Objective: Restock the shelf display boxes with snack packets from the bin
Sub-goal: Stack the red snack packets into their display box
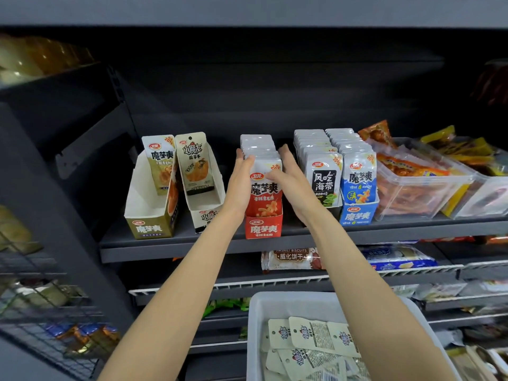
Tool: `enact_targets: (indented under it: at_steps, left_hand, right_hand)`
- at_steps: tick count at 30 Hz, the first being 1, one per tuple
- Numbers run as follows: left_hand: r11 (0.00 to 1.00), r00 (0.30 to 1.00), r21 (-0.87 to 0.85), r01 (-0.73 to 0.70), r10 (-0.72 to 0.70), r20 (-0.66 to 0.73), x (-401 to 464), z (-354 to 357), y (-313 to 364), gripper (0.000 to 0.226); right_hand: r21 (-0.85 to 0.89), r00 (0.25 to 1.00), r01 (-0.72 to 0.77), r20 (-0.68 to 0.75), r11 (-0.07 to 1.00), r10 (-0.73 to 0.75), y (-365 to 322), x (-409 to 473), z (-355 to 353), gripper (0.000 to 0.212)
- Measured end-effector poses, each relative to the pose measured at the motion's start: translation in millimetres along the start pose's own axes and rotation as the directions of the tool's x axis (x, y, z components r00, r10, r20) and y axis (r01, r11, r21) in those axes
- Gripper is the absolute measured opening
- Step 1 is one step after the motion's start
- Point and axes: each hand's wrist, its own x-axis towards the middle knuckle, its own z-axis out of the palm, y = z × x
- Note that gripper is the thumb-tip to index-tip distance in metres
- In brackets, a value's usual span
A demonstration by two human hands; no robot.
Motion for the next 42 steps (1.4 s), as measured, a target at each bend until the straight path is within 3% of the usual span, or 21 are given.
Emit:
enact_targets:
  at_steps: [8, 16, 19, 21, 23, 26, 29, 34, 42]
  left_hand:
    - [0.997, 0.999, 0.077, -0.021, 0.023, -0.024, -0.5, 4.2, 2.2, 0.051]
    - [0.999, 1.0, 0.014, -0.029, 0.028, 0.014, 2.7, -1.6, 9.6, 0.058]
    - [0.996, 0.998, -0.063, 0.058, -0.059, -0.02, 1.9, -6.9, 4.1, 0.076]
    - [0.995, 0.995, -0.056, 0.077, -0.08, -0.054, 0.0, -9.0, -0.8, 0.068]
    - [0.998, 0.997, -0.008, 0.063, -0.063, -0.042, -3.9, -7.5, -3.4, 0.058]
    - [0.997, 1.0, 0.078, 0.026, -0.025, -0.008, -8.8, -0.8, -8.3, 0.065]
    - [0.994, 1.0, 0.111, -0.008, 0.007, 0.005, -10.2, 2.1, -9.1, 0.074]
    - [0.969, 0.999, 0.243, -0.046, 0.04, 0.03, -9.2, 1.2, -11.2, 0.089]
    - [0.949, 0.991, 0.312, -0.05, 0.009, 0.13, -16.0, -10.8, -21.7, 0.097]
  right_hand:
    - [0.016, 1.0, -0.003, 0.012, 1.0, 0.003, 1.6, 0.8, 5.0, 0.077]
    - [0.02, 1.0, 0.009, 0.005, 1.0, -0.009, 2.4, 4.1, 1.6, 0.078]
    - [-0.022, 0.996, 0.042, -0.075, 0.999, -0.044, 8.3, -1.5, -0.5, 0.068]
    - [-0.093, 0.991, 0.069, -0.111, 0.993, -0.079, 14.8, -6.4, 0.0, 0.067]
    - [-0.172, 0.99, 0.083, -0.102, 0.982, -0.102, 22.6, -10.9, 2.0, 0.066]
    - [-0.246, 0.984, 0.137, -0.081, 0.96, -0.161, 27.3, -17.5, 7.6, 0.047]
    - [-0.248, 0.974, 0.167, -0.107, 0.954, -0.198, 27.0, -19.6, 9.8, 0.042]
    - [-0.264, 0.973, 0.175, -0.1, 0.949, -0.207, 31.7, -18.3, 10.8, 0.046]
    - [-0.325, 0.984, 0.171, 0.001, 0.93, -0.18, 37.6, -17.8, 4.2, 0.067]
